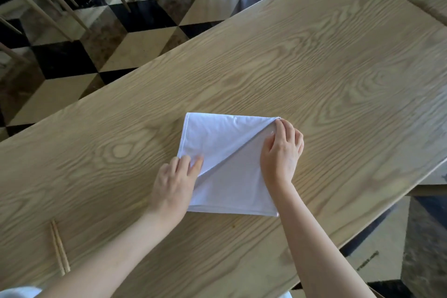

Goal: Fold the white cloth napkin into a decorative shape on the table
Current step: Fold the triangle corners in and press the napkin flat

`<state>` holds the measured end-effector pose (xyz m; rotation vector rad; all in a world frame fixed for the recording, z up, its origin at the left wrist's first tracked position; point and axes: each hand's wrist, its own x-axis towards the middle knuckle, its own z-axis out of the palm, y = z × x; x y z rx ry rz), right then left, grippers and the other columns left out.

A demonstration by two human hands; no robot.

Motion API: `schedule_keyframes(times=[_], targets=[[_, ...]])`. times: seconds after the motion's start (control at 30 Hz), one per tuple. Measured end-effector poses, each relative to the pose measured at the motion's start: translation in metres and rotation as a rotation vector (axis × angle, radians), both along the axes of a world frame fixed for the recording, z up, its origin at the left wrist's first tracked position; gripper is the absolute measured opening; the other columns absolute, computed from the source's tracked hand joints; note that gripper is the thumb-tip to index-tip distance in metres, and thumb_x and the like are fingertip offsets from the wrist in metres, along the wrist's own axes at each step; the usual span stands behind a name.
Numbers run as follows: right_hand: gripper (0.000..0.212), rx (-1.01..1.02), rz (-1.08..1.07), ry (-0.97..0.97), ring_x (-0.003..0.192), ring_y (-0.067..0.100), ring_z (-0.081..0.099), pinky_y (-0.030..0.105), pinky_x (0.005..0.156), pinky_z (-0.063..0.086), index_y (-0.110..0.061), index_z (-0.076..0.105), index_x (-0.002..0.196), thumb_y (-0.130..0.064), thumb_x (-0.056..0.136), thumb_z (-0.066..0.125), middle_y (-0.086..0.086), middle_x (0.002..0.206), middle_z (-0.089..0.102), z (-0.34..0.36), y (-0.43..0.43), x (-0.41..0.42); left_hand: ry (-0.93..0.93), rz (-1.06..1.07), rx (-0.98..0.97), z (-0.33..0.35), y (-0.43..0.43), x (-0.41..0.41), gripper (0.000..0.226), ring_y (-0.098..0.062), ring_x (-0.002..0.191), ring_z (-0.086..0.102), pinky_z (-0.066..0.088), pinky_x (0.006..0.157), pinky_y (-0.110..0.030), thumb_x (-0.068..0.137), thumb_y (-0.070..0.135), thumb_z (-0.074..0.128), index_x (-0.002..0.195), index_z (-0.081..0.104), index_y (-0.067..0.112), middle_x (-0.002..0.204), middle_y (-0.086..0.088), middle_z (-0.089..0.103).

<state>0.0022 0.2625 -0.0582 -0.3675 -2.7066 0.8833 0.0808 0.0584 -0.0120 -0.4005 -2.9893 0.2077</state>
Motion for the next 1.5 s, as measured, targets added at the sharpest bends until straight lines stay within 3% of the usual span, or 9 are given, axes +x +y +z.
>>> schedule_keyframes(times=[0.07,0.27,0.5,0.7,0.87,1.03,1.2,1.3,1.5], targets=[[0.038,-0.05,0.023,-0.002,0.114,0.028,0.042,0.041,0.106,0.027,-0.008,0.05,0.126,-0.008,0.089,0.043,0.003,0.129,0.054,0.004,0.002,0.001,-0.004,-0.016,0.029,-0.008,0.0,0.011,0.05,-0.027,0.064,0.053,0.047,0.052,-0.037,0.092,-0.001,0.019,0.113,0.063,0.01,0.079,-0.008,0.056],[0.022,0.119,0.123,-0.006,0.107,0.028,0.045,0.045,0.099,0.032,-0.013,0.063,0.109,-0.018,0.09,0.051,0.006,0.116,0.06,0.012,0.017,-0.007,0.046,0.084,0.31,-0.011,-0.002,0.018,0.046,-0.03,0.064,0.057,0.049,0.054,-0.037,0.059,-0.017,0.068,0.101,0.068,0.003,0.079,-0.01,0.062],[0.029,0.208,0.281,0.026,0.116,0.032,0.046,0.046,0.105,0.03,-0.009,0.059,0.116,-0.013,0.088,0.053,0.011,0.126,0.057,0.018,0.028,-0.018,0.041,0.111,0.309,-0.006,0.006,0.032,0.019,-0.028,0.072,0.059,0.042,0.063,-0.038,0.082,0.006,0.057,0.097,0.067,0.011,0.082,-0.003,0.061],[0.046,0.325,0.62,-0.033,0.135,0.029,0.036,0.045,0.115,0.016,-0.005,0.051,0.129,-0.029,0.096,0.031,0.013,0.139,0.049,0.013,0.012,0.0,-0.092,0.22,0.288,-0.015,0.03,0.035,0.044,-0.035,0.118,0.054,0.039,0.101,-0.049,0.091,0.026,0.037,0.124,0.057,0.005,0.126,-0.018,0.058],[0.049,0.389,0.694,-0.041,0.129,0.026,0.046,0.044,0.113,0.022,-0.005,0.056,0.125,-0.03,0.092,0.03,0.011,0.133,0.056,0.015,0.01,-0.015,-0.146,0.218,0.301,-0.033,0.046,0.037,0.048,-0.033,0.133,0.039,0.027,0.106,-0.049,0.098,0.026,0.027,0.136,0.045,0.003,0.141,-0.017,0.045],[0.031,0.382,0.928,0.086,0.117,0.029,0.055,0.041,0.105,0.036,-0.007,0.063,0.111,-0.011,0.086,0.045,0.009,0.12,0.064,0.023,0.021,-0.031,0.037,0.23,0.415,-0.028,0.032,0.034,0.03,-0.031,0.112,0.059,0.045,0.093,-0.041,0.084,0.003,0.053,0.112,0.064,0.004,0.118,-0.013,0.065],[0.027,0.457,0.953,0.178,0.091,0.026,0.064,0.035,0.08,0.049,-0.01,0.067,0.088,0.005,0.066,0.069,0.002,0.098,0.071,0.026,0.041,-0.044,0.117,0.195,0.439,-0.02,0.018,0.031,0.024,-0.023,0.087,0.054,0.041,0.073,-0.035,0.075,-0.001,0.056,0.093,0.066,0.01,0.089,-0.004,0.065],[0.019,0.488,0.934,0.244,0.077,0.027,0.059,0.033,0.072,0.045,-0.01,0.062,0.077,0.005,0.067,0.069,0.001,0.081,0.066,0.023,0.042,-0.053,0.138,0.179,0.429,-0.022,0.016,0.032,0.026,-0.026,0.078,0.058,0.042,0.068,-0.036,0.073,-0.004,0.057,0.093,0.068,0.01,0.084,-0.004,0.064],[0.019,0.509,0.918,0.333,0.071,0.025,0.055,0.03,0.07,0.04,-0.009,0.058,0.074,0.009,0.074,0.061,0.002,0.075,0.062,0.016,0.051,-0.06,0.132,0.166,0.413,-0.021,0.019,0.029,0.041,-0.023,0.069,0.053,0.043,0.057,-0.035,0.058,-0.018,0.062,0.087,0.065,0.011,0.074,-0.005,0.059]])
